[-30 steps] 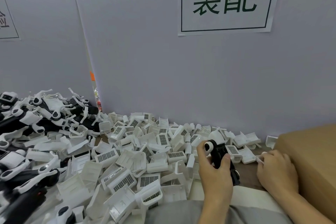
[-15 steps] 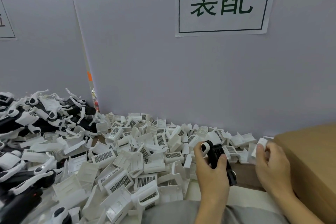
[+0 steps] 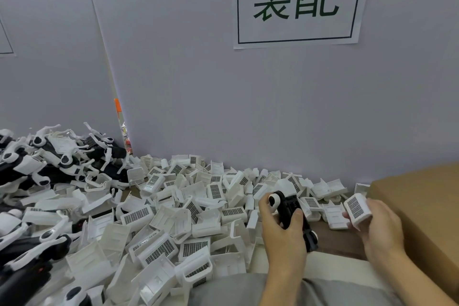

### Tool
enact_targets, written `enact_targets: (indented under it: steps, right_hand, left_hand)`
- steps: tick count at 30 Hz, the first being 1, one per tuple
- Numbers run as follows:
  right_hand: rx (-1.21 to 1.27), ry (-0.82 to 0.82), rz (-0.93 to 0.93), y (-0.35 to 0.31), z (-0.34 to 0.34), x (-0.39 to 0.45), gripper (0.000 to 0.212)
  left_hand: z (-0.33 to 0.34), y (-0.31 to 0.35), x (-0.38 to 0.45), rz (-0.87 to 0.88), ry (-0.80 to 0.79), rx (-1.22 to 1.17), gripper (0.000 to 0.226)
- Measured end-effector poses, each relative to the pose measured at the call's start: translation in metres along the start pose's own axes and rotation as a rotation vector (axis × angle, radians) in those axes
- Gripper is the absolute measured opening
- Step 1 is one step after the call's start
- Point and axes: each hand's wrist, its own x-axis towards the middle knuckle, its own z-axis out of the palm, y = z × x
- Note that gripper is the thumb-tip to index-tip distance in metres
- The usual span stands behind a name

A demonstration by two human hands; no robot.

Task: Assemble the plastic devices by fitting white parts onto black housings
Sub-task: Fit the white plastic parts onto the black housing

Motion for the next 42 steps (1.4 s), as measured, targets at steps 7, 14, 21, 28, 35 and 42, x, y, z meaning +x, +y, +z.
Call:
enact_targets:
  steps: [7, 14, 21, 28, 35, 42]
  right_hand:
    - [0.390, -0.112, 0.234, -0.022, 0.007, -0.011, 0.028]
    - [0.155, -0.327, 0.193, -0.028, 0.023, -0.041, 0.024]
    - [-0.160, -0.243, 0.134, -0.012, 0.003, -0.067, 0.023]
    - [-0.050, -0.202, 0.087, -0.010, -0.013, -0.063, 0.018]
    - [0.008, -0.187, 0.139, -0.002, -0.022, -0.047, 0.017]
    - [0.107, -0.246, 0.077, -0.004, -0.025, -0.047, 0.006]
  left_hand:
    - [0.001, 0.001, 0.000, -0.001, -0.006, 0.015, 0.043]
    - [0.000, 0.001, 0.001, 0.004, 0.004, 0.023, 0.041]
    - [0.000, 0.003, -0.001, 0.015, -0.006, 0.054, 0.040]
    - [0.003, 0.003, -0.003, 0.038, -0.043, 0.097, 0.039]
    - [0.002, -0.002, -0.001, 0.054, -0.054, 0.142, 0.038]
    - [0.004, -0.001, -0.003, 0.046, -0.044, 0.112, 0.039]
